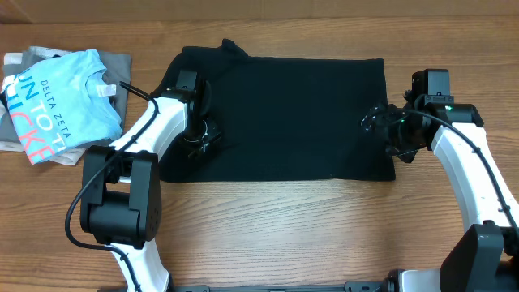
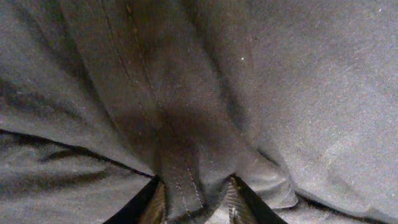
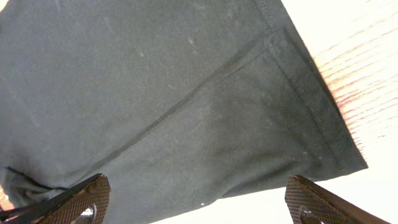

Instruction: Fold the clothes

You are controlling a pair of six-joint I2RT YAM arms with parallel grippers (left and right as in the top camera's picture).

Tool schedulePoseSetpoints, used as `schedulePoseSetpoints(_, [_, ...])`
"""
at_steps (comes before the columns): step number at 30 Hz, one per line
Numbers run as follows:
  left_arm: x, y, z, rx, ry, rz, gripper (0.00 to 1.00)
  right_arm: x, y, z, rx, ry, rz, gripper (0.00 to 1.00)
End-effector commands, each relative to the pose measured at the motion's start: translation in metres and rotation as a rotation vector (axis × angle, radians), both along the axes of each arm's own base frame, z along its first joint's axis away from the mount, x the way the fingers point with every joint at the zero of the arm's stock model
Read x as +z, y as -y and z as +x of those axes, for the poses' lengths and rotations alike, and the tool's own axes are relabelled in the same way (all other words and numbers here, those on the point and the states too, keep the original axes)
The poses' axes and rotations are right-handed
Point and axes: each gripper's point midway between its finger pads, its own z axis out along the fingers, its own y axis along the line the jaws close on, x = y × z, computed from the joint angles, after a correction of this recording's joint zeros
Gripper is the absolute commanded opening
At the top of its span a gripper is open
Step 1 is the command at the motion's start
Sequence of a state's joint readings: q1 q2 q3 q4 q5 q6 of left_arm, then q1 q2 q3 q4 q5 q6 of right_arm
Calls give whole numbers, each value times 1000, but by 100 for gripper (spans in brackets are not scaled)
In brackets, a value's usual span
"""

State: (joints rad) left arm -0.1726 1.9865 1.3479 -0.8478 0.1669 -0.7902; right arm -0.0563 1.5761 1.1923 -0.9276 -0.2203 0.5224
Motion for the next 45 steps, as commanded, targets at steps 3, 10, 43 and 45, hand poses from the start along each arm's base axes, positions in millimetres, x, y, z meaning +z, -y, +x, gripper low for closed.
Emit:
schedulePoseSetpoints(3, [-1,-3,3,8,3,12,29,6,1,5,6,26,-20,94])
schedulePoseSetpoints(10, [0,-3,4,-4,7,12,11,6,1,5,6,26,-20,94])
schedulePoseSetpoints(43, [45,-1,89,-115,334,70,17,5,1,1,6,10,-19,95])
schedulePoseSetpoints(45, [40,4,91,-122,335,63,30,5,1,0,6,7,-19,94])
